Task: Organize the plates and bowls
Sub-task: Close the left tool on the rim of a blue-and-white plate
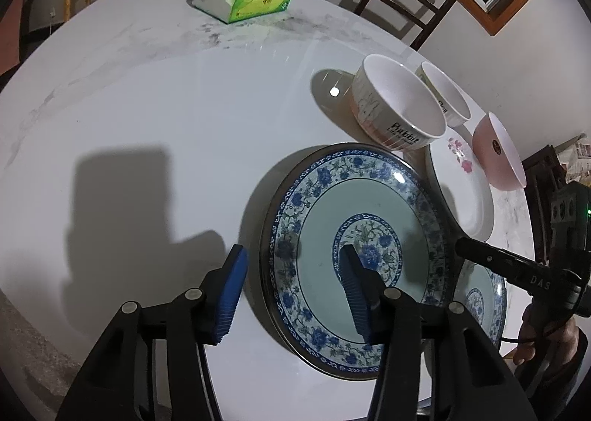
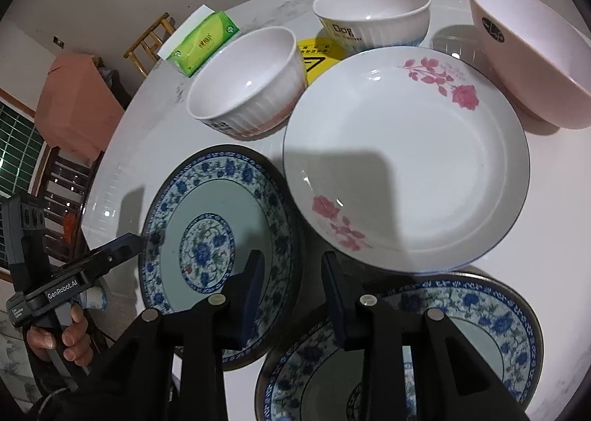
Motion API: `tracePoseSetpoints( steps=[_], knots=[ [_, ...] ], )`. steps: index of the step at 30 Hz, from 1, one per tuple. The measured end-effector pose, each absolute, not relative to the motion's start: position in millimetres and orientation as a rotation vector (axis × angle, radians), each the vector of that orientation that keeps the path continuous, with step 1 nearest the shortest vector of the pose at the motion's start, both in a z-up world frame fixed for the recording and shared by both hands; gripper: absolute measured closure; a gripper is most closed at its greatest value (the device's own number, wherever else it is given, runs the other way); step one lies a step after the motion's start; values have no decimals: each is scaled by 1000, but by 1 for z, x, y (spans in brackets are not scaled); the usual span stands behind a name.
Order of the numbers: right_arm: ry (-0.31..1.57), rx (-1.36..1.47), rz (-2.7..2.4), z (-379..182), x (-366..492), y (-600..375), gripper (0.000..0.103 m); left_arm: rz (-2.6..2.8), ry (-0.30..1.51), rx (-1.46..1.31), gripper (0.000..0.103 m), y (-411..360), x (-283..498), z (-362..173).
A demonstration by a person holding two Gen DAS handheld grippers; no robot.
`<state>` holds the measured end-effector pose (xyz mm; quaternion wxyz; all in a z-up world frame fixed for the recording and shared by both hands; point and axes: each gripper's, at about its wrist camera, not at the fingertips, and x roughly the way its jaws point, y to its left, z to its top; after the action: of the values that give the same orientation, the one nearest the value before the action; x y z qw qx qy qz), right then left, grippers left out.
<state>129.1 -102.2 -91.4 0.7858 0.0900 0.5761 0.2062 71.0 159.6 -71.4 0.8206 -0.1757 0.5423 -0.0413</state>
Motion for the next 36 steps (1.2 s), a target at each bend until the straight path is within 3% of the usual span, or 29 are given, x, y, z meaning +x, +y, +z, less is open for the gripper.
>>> tracePoseSetpoints(
  steps=[12,17,36],
  knots=[
    [1268,184,457,-103,136,-92,73,-97,1190,-388,73,167,79,-89],
    [1275,179,465,-108,136,-87,83,-109,1200,-368,85,165,79,-94],
    [1271,145,478,-102,113,-58,84,-74,1166,-291,84,180,56,-80]
  ],
)
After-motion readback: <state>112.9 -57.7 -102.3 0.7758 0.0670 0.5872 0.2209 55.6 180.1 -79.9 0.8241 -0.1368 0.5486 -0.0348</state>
